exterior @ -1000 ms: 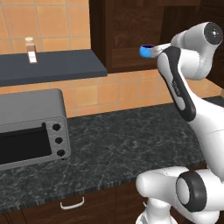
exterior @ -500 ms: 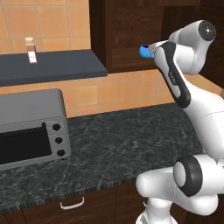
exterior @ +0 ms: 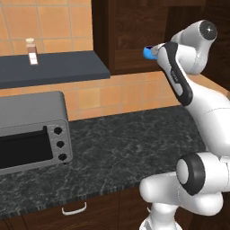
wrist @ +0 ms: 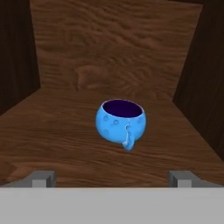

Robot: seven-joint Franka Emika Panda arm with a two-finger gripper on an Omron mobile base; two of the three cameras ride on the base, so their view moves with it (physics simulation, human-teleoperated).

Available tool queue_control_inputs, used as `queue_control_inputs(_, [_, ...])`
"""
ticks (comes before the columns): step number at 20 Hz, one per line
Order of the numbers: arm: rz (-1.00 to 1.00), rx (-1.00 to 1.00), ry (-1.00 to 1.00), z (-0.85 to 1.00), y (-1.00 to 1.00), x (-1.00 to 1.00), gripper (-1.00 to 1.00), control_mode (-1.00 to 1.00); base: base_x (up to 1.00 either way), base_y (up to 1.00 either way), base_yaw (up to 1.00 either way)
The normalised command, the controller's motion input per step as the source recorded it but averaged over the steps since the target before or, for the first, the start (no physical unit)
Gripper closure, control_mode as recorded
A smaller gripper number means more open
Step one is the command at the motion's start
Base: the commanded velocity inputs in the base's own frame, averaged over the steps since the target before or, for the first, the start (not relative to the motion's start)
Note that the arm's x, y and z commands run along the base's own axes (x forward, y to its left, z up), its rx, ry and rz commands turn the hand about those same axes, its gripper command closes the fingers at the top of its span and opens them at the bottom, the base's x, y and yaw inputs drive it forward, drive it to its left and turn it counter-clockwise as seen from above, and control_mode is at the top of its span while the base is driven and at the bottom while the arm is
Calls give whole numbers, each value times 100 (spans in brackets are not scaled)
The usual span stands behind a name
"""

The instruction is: Gather all objects into one cabinet and sort the glasses and bowls to opposite sides.

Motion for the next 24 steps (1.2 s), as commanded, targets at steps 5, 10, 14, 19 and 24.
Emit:
queue_control_inputs(5, [0, 0, 2, -12, -15, 42, -100, -100, 0, 0, 0])
queue_control_inputs(10, [0, 0, 2, -15, -18, 31, -100, -100, 0, 0, 0])
queue_control_inputs(14, [0, 0, 0, 0, -4, 14, -100, -100, 0, 0, 0])
queue_control_inputs(19, [0, 0, 0, -8, 0, 14, -100, -100, 0, 0, 0])
queue_control_inputs(24, [0, 0, 1, -7, 0, 19, -100, -100, 0, 0, 0])
